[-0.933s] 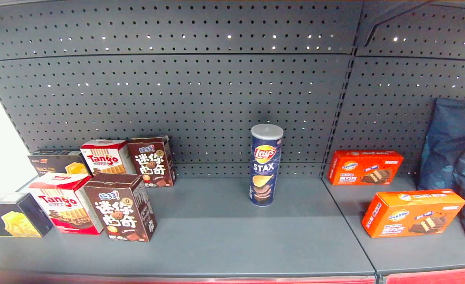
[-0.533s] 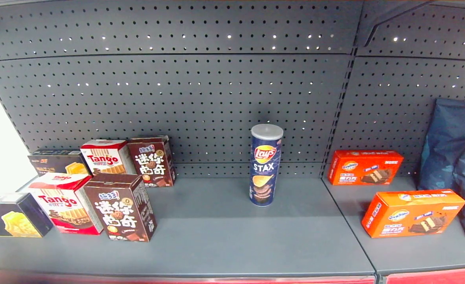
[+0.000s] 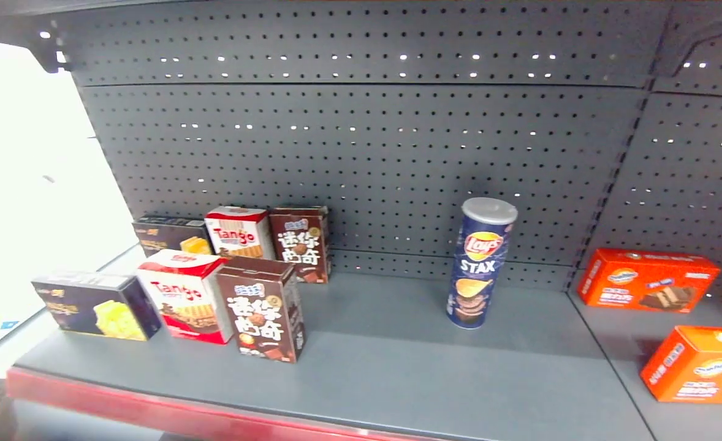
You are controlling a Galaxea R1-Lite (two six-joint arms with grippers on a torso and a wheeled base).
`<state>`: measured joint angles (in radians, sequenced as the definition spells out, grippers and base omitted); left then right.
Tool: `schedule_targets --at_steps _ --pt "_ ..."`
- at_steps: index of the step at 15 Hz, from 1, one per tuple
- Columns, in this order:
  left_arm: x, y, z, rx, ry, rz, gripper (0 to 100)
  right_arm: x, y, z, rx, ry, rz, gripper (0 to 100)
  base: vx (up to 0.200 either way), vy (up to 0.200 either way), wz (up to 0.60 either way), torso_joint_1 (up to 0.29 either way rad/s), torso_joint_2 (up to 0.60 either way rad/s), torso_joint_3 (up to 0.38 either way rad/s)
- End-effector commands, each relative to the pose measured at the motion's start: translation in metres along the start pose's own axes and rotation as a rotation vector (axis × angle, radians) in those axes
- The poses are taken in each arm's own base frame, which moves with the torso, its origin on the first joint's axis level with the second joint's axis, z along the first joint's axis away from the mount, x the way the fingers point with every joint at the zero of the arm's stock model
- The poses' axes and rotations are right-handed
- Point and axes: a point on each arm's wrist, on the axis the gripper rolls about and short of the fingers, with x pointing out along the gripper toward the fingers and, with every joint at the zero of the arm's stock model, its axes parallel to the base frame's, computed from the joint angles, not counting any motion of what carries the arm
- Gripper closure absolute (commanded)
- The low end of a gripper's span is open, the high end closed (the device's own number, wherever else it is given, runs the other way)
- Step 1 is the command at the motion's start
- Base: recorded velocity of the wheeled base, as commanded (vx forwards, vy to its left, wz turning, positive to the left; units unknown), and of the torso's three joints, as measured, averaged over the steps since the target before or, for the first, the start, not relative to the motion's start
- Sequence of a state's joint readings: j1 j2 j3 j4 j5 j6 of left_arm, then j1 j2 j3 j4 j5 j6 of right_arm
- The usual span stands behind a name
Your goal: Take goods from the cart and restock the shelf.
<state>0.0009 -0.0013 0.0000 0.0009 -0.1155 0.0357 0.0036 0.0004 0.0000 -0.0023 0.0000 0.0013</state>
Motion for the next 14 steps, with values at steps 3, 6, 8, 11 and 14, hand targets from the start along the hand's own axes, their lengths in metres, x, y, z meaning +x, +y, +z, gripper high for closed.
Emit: schedule_targets --at_steps 3,6,8,11,14 --pt "0.0001 0.0 0.0 -0.001 0.002 0.001 0 0.0 0.0 0.0001 0.0 -0.001 -0.001 0 0.0 0.0 0.6 0.002 0.0 0.001" --pt "0.0001 0.0 0.0 -0.004 0.002 0.001 0 0.0 0.0 0.0001 0.0 -0.001 -0.001 0 0.0 0.0 0.6 0.002 0.0 0.002" --pt "0.0001 0.0 0.0 -0.004 0.002 0.003 0 0.0 0.0 0.0001 0.0 -0.001 -0.001 0 0.0 0.0 0.6 0.0 0.0 0.0" --pt "0.0001 0.0 0.0 -0.005 0.002 0.003 0 0.0 0.0 0.0001 0.0 -0.001 -0.001 0 0.0 0.0 0.6 0.001 0.0 0.006" --pt "0.0001 0.0 0.0 -0.005 0.002 0.003 0 0.0 0.0 0.0001 -0.001 -0.001 -0.001 0 0.0 0.0 0.6 0.004 0.0 0.001"
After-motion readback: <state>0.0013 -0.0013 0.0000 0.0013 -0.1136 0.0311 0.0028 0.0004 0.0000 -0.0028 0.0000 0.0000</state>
